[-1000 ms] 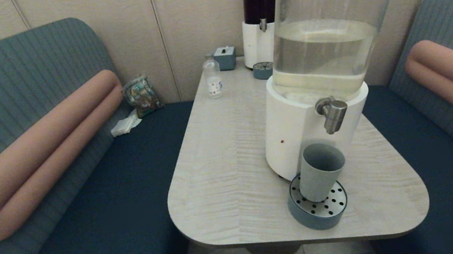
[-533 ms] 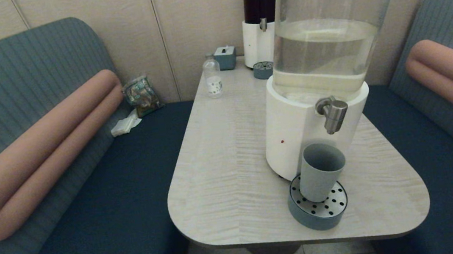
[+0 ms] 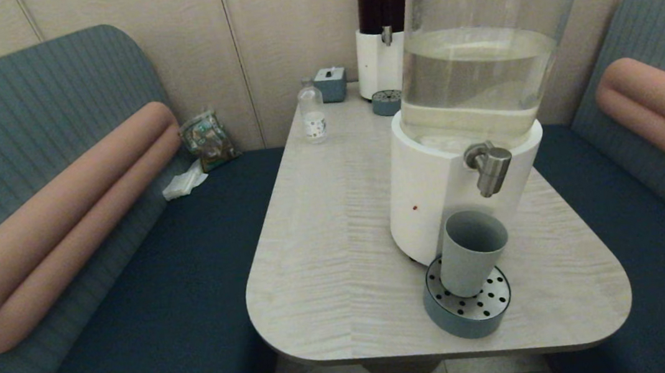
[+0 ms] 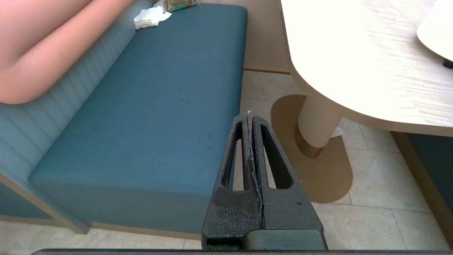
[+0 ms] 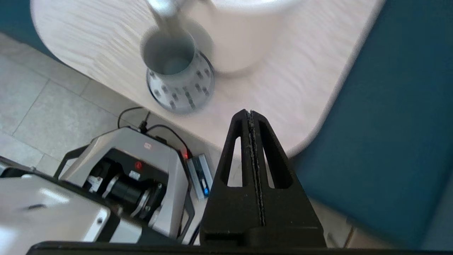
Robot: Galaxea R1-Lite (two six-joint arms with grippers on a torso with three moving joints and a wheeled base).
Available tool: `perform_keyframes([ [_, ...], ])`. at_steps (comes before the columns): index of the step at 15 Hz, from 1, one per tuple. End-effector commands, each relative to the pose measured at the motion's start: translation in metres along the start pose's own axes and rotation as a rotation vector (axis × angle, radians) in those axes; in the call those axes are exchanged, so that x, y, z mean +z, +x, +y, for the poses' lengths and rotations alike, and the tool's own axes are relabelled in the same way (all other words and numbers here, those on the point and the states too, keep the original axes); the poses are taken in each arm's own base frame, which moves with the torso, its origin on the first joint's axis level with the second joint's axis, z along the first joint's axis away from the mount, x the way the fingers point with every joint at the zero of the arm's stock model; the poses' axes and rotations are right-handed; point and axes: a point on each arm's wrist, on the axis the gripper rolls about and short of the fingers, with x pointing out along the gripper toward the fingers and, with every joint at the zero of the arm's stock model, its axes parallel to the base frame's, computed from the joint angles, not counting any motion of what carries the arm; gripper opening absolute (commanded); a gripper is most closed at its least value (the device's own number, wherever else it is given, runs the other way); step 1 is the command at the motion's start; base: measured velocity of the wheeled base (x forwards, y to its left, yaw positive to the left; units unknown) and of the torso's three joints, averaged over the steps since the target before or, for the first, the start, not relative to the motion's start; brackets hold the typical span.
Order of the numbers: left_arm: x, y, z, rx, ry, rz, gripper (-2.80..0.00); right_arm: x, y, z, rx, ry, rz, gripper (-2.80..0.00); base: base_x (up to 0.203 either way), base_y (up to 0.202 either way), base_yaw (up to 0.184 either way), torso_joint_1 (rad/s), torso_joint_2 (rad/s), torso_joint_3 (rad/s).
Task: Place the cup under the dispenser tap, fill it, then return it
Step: Turn on the faucet
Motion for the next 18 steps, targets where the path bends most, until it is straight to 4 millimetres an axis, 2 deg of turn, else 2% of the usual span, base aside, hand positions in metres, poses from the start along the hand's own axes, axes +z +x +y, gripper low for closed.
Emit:
perform_keyframes([
  [1, 0.0, 0.0, 0.0, 0.0, -0.001, 0.002, -2.8, 0.01, 0.031, 0.008, 0.041, -0.03, 0.034, -2.8, 0.0, 0.0, 0.0, 0.0, 0.0, 0.0],
  [5, 0.0, 0.0, 0.0, 0.001, -0.001, 0.002, -2.8, 0.028, 0.066, 0.011, 0.043, -0.026, -0.013, -2.8, 0.0, 0.0, 0.0, 0.0, 0.0, 0.0],
  [18, 0.0, 0.0, 0.0, 0.0, -0.001, 0.002, -2.8, 0.034, 0.107, 0.019, 0.074, -0.042, 0.033, -2.8, 0.0, 0.0, 0.0, 0.0, 0.0, 0.0],
])
